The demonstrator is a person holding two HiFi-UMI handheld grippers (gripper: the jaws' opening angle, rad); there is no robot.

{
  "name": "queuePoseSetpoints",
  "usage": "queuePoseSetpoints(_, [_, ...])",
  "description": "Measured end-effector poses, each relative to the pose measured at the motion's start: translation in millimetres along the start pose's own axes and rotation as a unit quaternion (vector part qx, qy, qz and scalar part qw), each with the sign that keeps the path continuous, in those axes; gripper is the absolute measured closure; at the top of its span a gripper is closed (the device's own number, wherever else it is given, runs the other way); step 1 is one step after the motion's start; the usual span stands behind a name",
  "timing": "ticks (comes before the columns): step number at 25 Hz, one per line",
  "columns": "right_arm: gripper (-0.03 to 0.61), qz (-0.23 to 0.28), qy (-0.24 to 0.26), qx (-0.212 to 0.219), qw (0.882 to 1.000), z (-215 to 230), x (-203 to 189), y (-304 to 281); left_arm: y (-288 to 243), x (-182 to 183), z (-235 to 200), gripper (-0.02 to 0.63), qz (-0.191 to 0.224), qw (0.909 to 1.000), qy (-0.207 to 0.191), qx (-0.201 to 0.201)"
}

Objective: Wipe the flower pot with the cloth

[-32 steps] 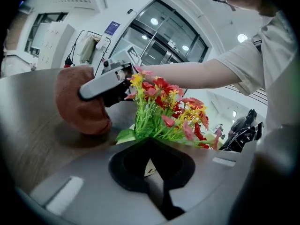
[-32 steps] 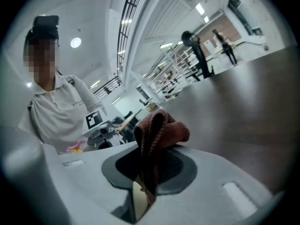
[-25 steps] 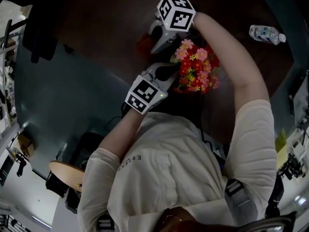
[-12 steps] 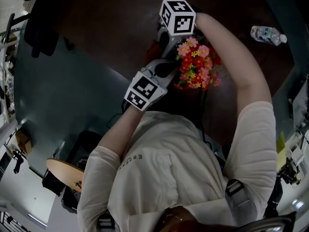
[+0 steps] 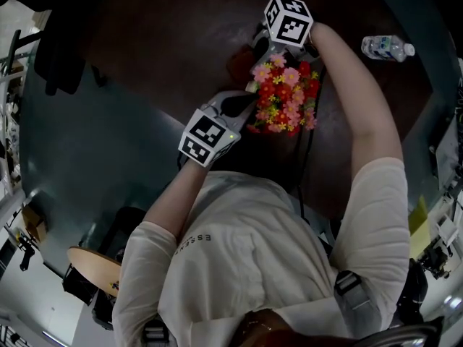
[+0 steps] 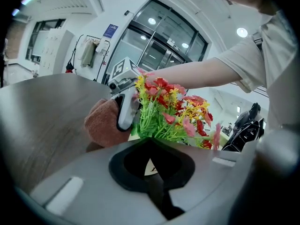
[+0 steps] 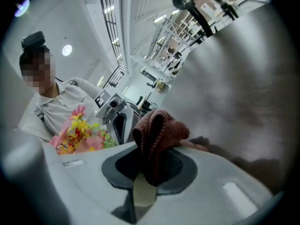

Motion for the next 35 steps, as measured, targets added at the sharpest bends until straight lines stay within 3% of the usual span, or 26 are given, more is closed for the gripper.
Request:
queuePoseSetpoints(9, [0.528, 0.128, -0.052, -0.087, 0.986, 0, -54, 47, 0, 3, -5, 0.600, -0.002, 0.9999, 0.003, -0.012])
queuePoseSetpoints(11, [0.528, 0.168, -0.054, -0.116, 0.977, -8, -67, 55, 1, 3, -6, 0.600, -0.006, 0.9998, 0.000, -0.017])
queuePoseSetpoints(13, [0.528, 0.233, -0.041, -0.181, 0.955, -21, -80, 66, 1, 4, -5, 0.600, -0.009, 0.9995, -0.010, -0.027])
queuePoseSetpoints(14, [0.528, 0.277, -0.031, -0.230, 0.933, -28, -88, 73, 2, 5, -5, 0.600, -0.008, 0.9992, -0.021, -0.034])
queuePoseSetpoints(15, [0.528, 0.324, -0.023, -0.284, 0.902, -36, -97, 80, 3, 8, -6, 0.598, -0.004, 0.9986, -0.033, -0.040])
queuePoseSetpoints(17, [0.528, 0.400, -0.023, -0.389, 0.830, -57, -121, 86, 6, 16, -12, 0.598, 0.008, 0.9971, -0.057, -0.050])
queuePoseSetpoints(20, [0.528, 0.435, -0.055, -0.515, 0.737, -93, -160, 67, 10, 27, -26, 0.588, 0.025, 0.9927, -0.095, -0.070])
queuePoseSetpoints(24, [0.528, 0.472, -0.139, -0.597, 0.633, -131, -195, 14, 7, 38, -54, 0.233, 0.031, 0.9855, -0.122, -0.114])
queuePoseSetpoints(27, [0.528, 0.513, -0.204, -0.617, 0.561, -151, -207, -29, 1, 39, -61, 0.176, 0.013, 0.9716, -0.162, -0.172])
queuePoseSetpoints(29, [0.528, 0.535, -0.235, -0.622, 0.521, -160, -210, -55, -7, 35, -60, 0.141, -0.008, 0.9552, -0.208, -0.211])
queuePoseSetpoints(31, [0.528, 0.560, -0.253, -0.617, 0.491, -167, -208, -82, -16, 24, -58, 0.115, -0.033, 0.9344, -0.249, -0.253])
queuePoseSetpoints(33, [0.528, 0.580, -0.258, -0.602, 0.484, -168, -204, -105, -26, 16, -53, 0.092, -0.057, 0.9128, -0.280, -0.292])
queuePoseSetpoints(35, [0.528, 0.583, -0.255, -0.592, 0.493, -164, -199, -119, -37, 11, -48, 0.078, -0.070, 0.8956, -0.300, -0.321])
Point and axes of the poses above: the fingertips, and each gripper's own axes: y backward along the fingers, z to its right, x out of its top, the point moved 8 cm from there along y, backward along the fingers, and after that the axes turned 5 degrees about z, right-handed, at the moved point
